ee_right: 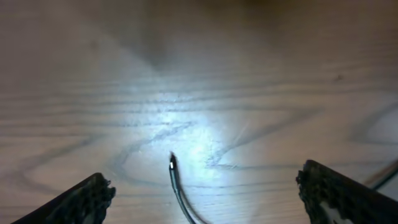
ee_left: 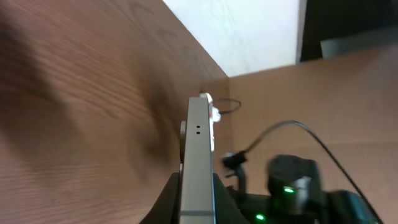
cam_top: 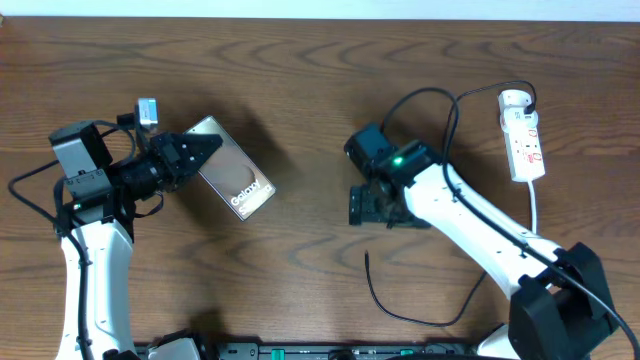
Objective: Plug charger to phone and switch on socket
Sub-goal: 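Lower the right gripper over the black cable's connector end on the table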
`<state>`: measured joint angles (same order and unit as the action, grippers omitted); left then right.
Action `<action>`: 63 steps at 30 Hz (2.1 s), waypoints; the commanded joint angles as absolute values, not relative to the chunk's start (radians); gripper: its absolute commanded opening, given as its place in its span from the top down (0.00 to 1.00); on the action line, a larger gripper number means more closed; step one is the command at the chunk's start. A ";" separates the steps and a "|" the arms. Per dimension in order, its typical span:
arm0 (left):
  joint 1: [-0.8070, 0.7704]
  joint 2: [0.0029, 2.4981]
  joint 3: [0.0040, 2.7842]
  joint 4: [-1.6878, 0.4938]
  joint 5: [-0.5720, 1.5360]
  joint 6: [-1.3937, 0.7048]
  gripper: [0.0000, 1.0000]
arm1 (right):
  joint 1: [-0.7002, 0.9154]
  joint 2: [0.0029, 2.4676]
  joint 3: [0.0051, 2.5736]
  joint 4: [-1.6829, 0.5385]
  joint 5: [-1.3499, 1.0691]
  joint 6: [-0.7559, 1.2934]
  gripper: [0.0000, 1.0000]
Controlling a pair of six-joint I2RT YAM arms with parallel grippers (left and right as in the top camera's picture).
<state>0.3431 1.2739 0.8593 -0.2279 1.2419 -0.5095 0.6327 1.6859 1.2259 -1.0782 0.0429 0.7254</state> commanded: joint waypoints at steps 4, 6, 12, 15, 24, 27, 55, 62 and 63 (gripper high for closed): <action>0.342 1.275 0.867 -0.223 1.368 -0.456 0.92 | 0.705 1.680 1.163 -1.042 -0.008 0.868 0.04; 0.342 1.278 0.867 -0.219 1.403 -0.455 0.93 | 0.729 1.680 1.158 -1.039 -0.007 0.894 0.04; 0.342 1.301 0.867 -0.219 1.426 -0.441 0.92 | 0.782 1.680 1.110 -0.972 -0.010 0.906 0.09; 0.342 1.316 0.867 -0.219 1.437 -0.421 0.93 | 0.784 1.680 1.074 -0.931 -0.077 0.905 0.08; 0.342 1.345 0.867 -0.204 1.458 -0.396 0.92 | 0.783 1.681 1.050 -0.916 -0.104 0.909 0.12; 0.342 1.346 0.867 -0.199 1.456 -0.396 0.92 | 0.783 1.688 1.044 -0.916 -0.104 0.915 0.11; 0.342 1.346 0.867 -0.197 1.447 -0.379 0.93 | 0.812 1.833 1.026 -0.892 -0.111 0.972 0.30; 0.342 1.346 0.867 -0.197 1.447 -0.377 0.93 | 0.812 1.833 1.026 -0.893 -0.111 0.972 0.43; 0.342 1.346 0.867 -0.197 1.447 -0.377 0.93 | 0.812 1.833 1.026 -0.894 -0.111 0.971 0.43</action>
<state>0.3431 1.3411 0.8593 -0.2020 1.4078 -0.3904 0.8074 1.8168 1.0328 -0.8925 -0.1246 0.9615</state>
